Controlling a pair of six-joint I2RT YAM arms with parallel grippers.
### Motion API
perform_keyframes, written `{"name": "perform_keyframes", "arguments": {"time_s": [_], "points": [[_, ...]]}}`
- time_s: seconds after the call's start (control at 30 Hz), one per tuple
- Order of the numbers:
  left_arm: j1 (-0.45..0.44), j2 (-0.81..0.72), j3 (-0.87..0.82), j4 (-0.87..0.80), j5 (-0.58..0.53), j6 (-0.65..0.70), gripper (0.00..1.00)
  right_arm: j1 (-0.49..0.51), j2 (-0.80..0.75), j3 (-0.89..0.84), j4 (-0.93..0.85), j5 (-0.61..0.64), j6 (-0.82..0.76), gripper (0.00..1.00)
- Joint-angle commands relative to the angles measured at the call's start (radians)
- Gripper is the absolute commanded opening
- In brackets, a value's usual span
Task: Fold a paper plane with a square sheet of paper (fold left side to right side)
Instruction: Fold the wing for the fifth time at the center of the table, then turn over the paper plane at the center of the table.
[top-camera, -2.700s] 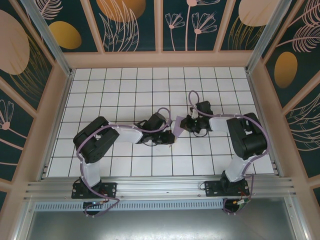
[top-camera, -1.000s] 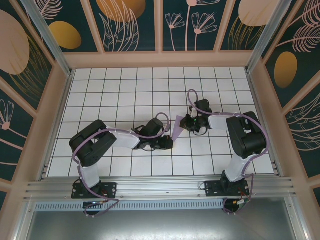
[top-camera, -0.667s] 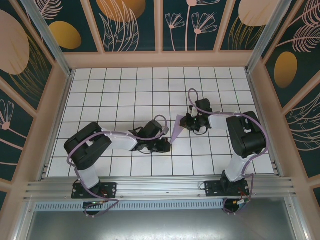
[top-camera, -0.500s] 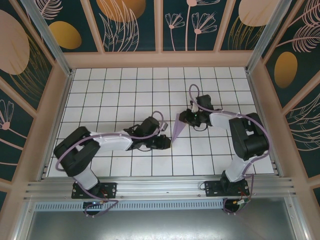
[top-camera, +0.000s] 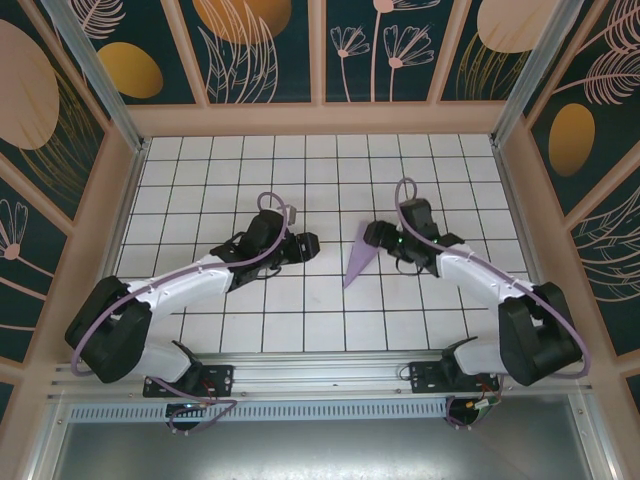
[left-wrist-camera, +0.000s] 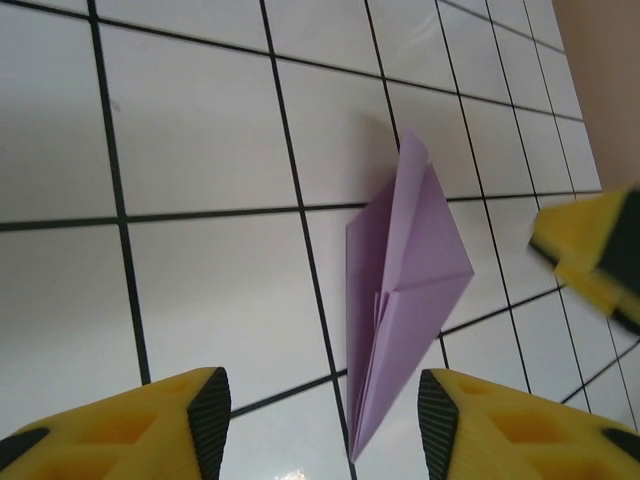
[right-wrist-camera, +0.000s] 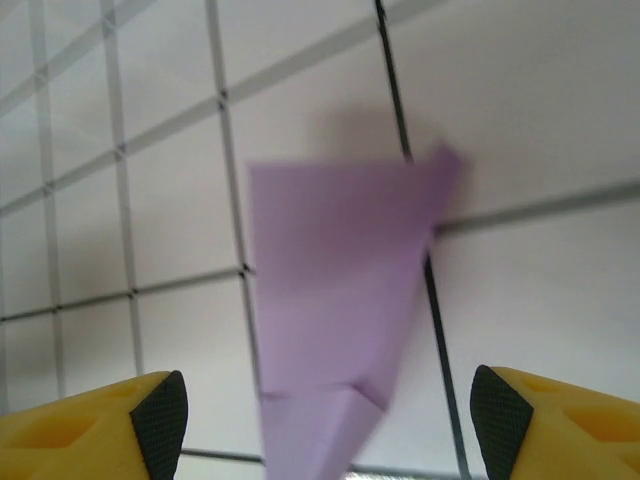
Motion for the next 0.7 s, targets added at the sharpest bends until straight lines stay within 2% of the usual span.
{"name": "perform_keyframes", "arguments": {"time_s": [0.0,0.07,0.17,0.27,0.37,0.4,0.57,0.67], "points": [[0.006,-0.019,-0.008,-0.015,-0.06,-0.005,0.57,0.029,0.038,-0.035,0.039,-0.007,0.085,0.75],[0.007,-0.021,-0.022,-0.008,-0.069,-0.017,0.58,0.046,0.078,-0.027,0.048,-0.008,0.093,0.7],[0.006,-0.029,-0.038,-0.003,-0.096,-0.025,0.59,0.072,0.122,-0.019,0.047,0.023,0.093,0.57],[0.007,-0.038,-0.055,0.006,-0.118,-0.039,0.59,0.08,0.135,-0.03,0.099,-0.007,0.083,0.37],[0.006,-0.054,-0.069,0.01,-0.135,-0.062,0.59,0.086,0.133,-0.018,0.116,-0.026,0.05,0.05],[0.006,-0.063,-0.075,0.017,-0.134,-0.067,0.59,0.092,0.12,-0.012,0.118,-0.017,0.032,0.0],[0.007,-0.121,-0.075,-0.014,-0.158,-0.081,0.58,0.117,0.048,0.066,0.116,-0.046,-0.109,0.0],[0.006,-0.176,-0.088,-0.042,-0.195,-0.091,0.58,0.147,0.04,0.151,0.1,-0.126,-0.188,0.0]]}}
